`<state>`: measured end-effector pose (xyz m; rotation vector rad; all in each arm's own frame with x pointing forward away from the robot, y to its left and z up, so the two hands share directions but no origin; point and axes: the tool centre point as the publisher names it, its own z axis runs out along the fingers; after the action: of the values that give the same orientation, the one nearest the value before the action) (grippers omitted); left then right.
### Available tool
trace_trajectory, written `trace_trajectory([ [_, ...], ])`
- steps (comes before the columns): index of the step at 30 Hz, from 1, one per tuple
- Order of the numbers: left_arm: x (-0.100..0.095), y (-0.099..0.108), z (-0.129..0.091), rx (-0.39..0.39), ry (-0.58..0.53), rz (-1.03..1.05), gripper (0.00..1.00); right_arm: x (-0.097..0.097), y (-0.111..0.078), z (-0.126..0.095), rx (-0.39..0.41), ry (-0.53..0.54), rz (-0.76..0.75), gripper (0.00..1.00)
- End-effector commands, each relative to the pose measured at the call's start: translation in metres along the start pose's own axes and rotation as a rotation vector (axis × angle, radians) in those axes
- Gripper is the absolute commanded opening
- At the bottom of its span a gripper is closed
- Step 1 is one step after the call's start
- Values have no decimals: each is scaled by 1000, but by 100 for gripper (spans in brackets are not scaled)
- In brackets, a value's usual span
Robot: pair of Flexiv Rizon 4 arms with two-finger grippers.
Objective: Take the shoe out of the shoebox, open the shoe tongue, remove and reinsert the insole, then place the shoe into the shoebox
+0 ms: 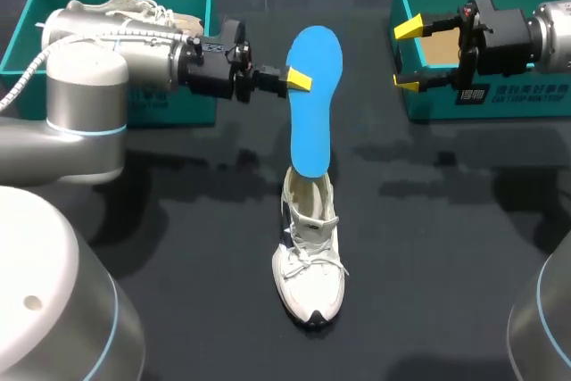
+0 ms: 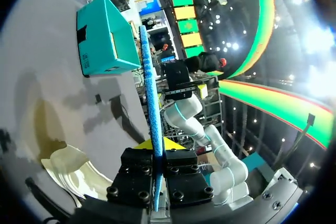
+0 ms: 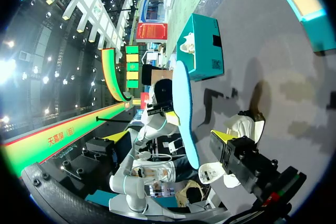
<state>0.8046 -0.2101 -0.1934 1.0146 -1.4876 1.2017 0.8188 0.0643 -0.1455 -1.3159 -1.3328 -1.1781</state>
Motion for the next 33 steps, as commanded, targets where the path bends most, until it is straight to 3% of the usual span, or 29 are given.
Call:
trace_trajectory([
  [1, -10, 1, 3, 56, 11, -70, 0, 0, 0, 0, 0, -3, 1, 100],
  [9, -15, -2, 5, 101, 45, -178, 0, 0, 0, 0, 0, -3, 1, 100],
  [21, -19, -6, 13, 122, 38, -222, 0, 5, -14, -12, 7, -267, -7, 100],
  [33, -19, -6, 13, 122, 38, -222, 0, 60, -8, 2, 34, -741, 60, 100],
])
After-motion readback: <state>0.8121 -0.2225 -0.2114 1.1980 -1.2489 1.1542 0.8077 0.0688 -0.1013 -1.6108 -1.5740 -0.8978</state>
